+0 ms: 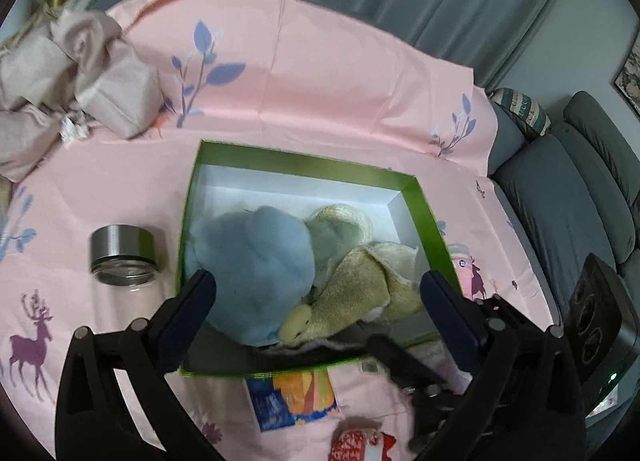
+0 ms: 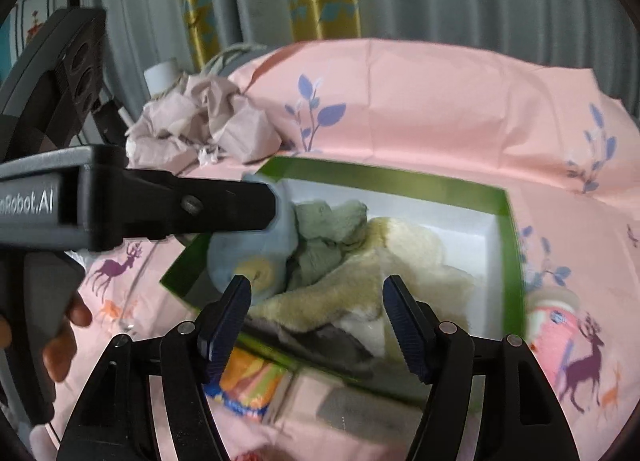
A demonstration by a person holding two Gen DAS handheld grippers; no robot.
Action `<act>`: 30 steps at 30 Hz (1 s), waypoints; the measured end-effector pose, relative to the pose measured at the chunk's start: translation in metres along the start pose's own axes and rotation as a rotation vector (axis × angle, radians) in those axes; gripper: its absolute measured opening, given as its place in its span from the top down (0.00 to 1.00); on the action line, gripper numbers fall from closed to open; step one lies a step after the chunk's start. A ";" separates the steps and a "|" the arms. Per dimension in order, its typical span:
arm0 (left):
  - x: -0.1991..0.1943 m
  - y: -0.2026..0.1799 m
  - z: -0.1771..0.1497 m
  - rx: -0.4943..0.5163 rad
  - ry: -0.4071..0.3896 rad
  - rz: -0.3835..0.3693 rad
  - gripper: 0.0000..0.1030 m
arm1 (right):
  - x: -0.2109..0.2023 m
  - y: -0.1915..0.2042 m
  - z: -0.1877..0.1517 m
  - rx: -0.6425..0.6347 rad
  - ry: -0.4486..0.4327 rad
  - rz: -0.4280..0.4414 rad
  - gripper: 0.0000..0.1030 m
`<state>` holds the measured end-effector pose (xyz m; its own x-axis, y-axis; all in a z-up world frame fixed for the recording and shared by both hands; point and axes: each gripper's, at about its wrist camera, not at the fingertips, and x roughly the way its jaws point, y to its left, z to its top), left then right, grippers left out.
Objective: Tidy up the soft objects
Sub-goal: 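Carry the plush toy into the green box and open the right gripper, then move the right tool toward the red-and-white sock on the sheet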
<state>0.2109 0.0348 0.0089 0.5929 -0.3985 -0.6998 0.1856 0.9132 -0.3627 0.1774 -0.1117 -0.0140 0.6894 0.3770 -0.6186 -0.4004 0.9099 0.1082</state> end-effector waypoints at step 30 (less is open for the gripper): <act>-0.083 -0.023 -0.162 0.097 0.027 0.162 0.01 | -0.127 0.012 -0.101 0.037 -0.021 -0.096 0.32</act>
<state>0.0306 0.0334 -0.0242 0.5998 -0.2461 -0.7613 0.1644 0.9691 -0.1837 0.0238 -0.1666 -0.0129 0.7360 0.2908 -0.6113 -0.3096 0.9477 0.0782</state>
